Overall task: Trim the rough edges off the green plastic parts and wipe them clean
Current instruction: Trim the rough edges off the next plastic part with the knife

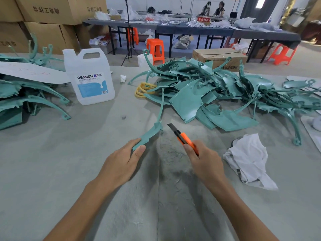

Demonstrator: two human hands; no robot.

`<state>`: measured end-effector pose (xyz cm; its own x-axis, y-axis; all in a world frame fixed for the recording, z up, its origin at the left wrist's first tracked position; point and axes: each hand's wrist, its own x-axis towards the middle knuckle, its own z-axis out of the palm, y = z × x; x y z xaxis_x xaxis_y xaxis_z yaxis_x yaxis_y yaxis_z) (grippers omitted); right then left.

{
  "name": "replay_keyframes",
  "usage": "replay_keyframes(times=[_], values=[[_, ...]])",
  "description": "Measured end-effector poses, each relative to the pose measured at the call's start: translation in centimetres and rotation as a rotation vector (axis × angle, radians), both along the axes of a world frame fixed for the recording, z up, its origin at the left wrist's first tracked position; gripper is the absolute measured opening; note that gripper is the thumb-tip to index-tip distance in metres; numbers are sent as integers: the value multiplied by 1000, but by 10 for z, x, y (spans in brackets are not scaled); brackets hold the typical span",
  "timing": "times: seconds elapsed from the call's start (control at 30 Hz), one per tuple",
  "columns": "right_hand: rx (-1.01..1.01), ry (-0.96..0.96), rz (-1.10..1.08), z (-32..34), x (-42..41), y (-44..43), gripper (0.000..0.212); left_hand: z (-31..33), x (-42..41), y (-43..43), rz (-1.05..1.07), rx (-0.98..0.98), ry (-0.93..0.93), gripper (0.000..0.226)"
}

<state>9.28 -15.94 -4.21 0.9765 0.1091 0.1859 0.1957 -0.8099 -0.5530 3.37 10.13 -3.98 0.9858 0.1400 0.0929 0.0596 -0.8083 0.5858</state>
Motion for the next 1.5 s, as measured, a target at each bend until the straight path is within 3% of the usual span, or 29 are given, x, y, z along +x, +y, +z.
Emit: replay_keyframes(times=[0.1, 0.2, 0.33, 0.47, 0.67, 0.77, 0.83, 0.93, 1.03, 1.23, 1.5], values=[[132, -32, 129, 0, -22, 14, 36, 0, 3, -1, 5, 18, -20, 72], [142, 14, 218, -4, -34, 27, 39, -2, 2, 0, 15, 20, -20, 76], [57, 45, 78, 0, -13, 21, 34, -3, 2, -4, -23, 81, -23, 74], [-6, -49, 31, 13, -2, 11, 31, -2, 2, -6, 7, 123, -79, 69], [148, -51, 67, 24, -20, 5, 33, 4, 1, -8, 92, 105, -220, 36], [227, -60, 105, 30, -32, 10, 31, 11, -1, -19, 155, 139, -229, 42], [273, -68, 123, 32, -39, 15, 31, 16, -2, -29, 164, 102, -210, 49], [303, -54, 144, 35, -44, 23, 30, 15, 2, -39, 162, -69, -158, 42], [288, -42, 165, 35, -47, 30, 29, 3, 5, -43, 161, -170, -84, 31], [125, -85, 217, 26, -58, 35, 34, -13, 6, -42, 207, -151, -50, 50], [-22, -204, 257, 31, -61, 39, 41, -13, 7, -44, 156, -45, -71, 35]])
